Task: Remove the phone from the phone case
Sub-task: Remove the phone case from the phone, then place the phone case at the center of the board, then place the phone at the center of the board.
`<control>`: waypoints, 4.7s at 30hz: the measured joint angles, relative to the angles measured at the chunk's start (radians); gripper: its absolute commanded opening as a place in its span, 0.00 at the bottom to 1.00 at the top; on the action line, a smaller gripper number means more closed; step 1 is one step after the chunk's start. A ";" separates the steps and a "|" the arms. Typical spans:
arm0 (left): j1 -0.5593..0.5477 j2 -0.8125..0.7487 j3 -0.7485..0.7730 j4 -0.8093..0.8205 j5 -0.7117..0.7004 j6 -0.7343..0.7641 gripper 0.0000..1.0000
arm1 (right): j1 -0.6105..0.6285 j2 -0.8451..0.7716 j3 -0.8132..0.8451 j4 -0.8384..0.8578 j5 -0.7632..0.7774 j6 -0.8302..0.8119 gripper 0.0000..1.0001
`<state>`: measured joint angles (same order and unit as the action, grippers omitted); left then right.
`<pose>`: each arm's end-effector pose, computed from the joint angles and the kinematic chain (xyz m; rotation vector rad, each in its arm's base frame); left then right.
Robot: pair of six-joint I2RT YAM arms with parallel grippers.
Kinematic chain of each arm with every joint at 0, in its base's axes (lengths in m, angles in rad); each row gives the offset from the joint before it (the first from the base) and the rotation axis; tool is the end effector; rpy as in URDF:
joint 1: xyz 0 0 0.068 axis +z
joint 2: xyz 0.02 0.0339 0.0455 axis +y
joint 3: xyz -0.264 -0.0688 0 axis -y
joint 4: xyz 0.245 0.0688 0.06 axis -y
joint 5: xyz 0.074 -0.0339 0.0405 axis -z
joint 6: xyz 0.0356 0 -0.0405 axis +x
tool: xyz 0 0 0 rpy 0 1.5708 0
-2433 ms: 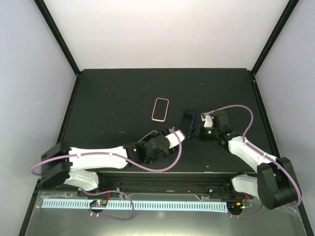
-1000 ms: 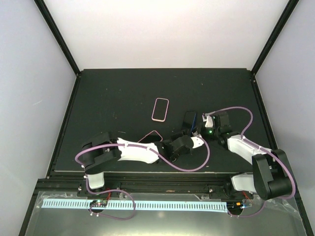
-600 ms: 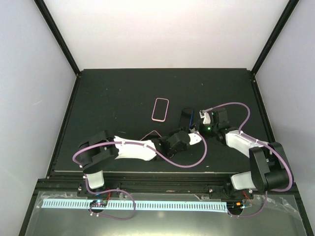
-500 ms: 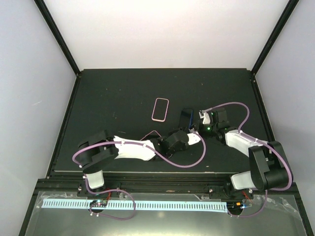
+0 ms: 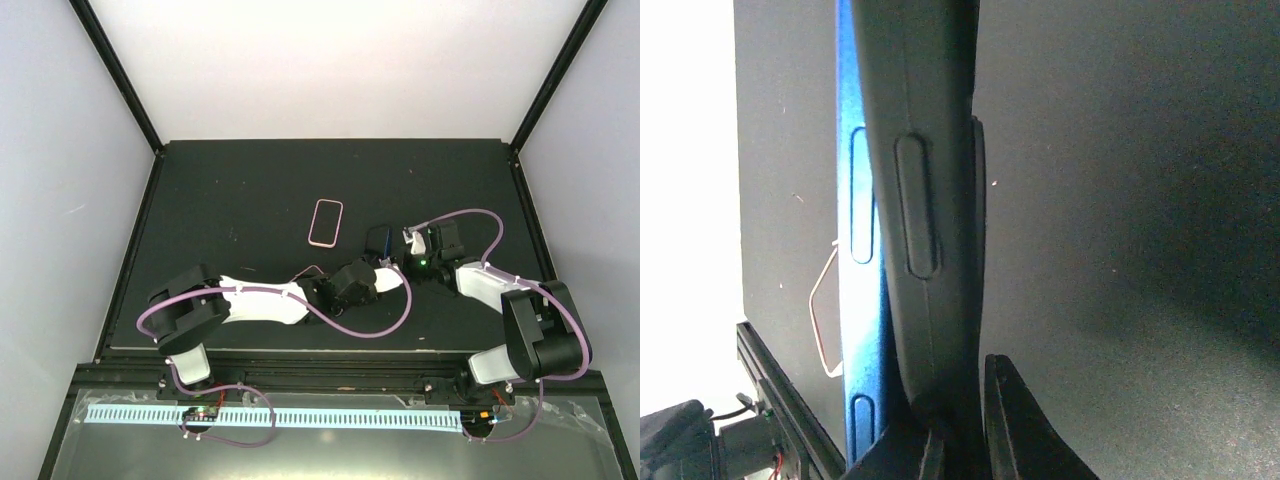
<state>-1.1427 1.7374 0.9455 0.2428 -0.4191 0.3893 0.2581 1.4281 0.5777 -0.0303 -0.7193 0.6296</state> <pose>0.1666 -0.3301 0.1860 1.2471 1.6494 -0.0173 0.2390 0.0873 0.1525 0.1317 2.5593 1.2543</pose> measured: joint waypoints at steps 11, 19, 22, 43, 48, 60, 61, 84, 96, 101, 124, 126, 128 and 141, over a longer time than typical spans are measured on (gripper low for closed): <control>-0.014 0.035 0.016 0.029 -0.051 0.047 0.60 | -0.013 0.000 0.000 0.008 0.001 0.008 0.01; -0.022 0.050 0.017 0.056 -0.079 0.083 0.60 | -0.019 0.000 0.000 0.024 -0.003 0.029 0.01; -0.024 0.070 0.023 0.066 -0.107 0.098 0.61 | -0.018 -0.002 -0.003 0.035 -0.025 0.045 0.01; -0.011 0.039 -0.005 0.156 -0.211 0.076 0.04 | -0.028 -0.063 -0.006 0.120 -0.094 0.099 0.01; -0.001 -0.018 -0.028 0.143 -0.199 0.009 0.02 | -0.017 -0.079 0.011 0.116 -0.111 0.108 0.01; -0.026 -0.262 -0.072 0.080 -0.229 -0.192 0.01 | -0.006 -0.343 0.005 -0.082 0.200 -0.031 0.01; -0.026 -0.296 -0.086 0.079 -0.242 -0.212 0.02 | -0.016 -0.343 0.005 -0.095 0.249 -0.049 0.01; -0.192 -0.612 -0.381 -0.055 -0.356 -0.410 0.02 | -0.476 0.329 0.829 -0.882 0.418 -0.970 0.01; -0.219 -0.530 -0.379 -0.063 -0.439 -0.348 0.02 | -0.525 0.613 1.010 -0.961 0.401 -0.943 0.04; -0.185 -0.405 -0.308 -0.083 -0.480 -0.320 0.02 | -0.554 0.671 1.032 -0.945 0.382 -0.901 0.38; 0.020 0.415 0.462 -0.342 -0.508 -0.035 0.07 | -0.517 -0.174 0.486 -0.863 0.126 -0.882 0.48; 0.023 0.455 0.500 -0.351 -0.528 -0.022 0.09 | -0.517 -0.256 0.438 -0.835 0.095 -0.862 0.50; 0.029 0.478 0.531 -0.362 -0.535 -0.018 0.15 | -0.517 -0.325 0.390 -0.789 0.060 -0.850 0.51; 0.036 0.533 0.647 -0.569 -0.370 -0.136 0.69 | -0.517 -0.388 0.290 -0.668 -0.106 -0.825 0.53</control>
<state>-1.1069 2.2707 1.5925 -0.3264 -0.7891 0.2535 -0.2592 1.0405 0.8677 -0.6987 -0.8253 -0.1951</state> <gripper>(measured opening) 0.666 0.532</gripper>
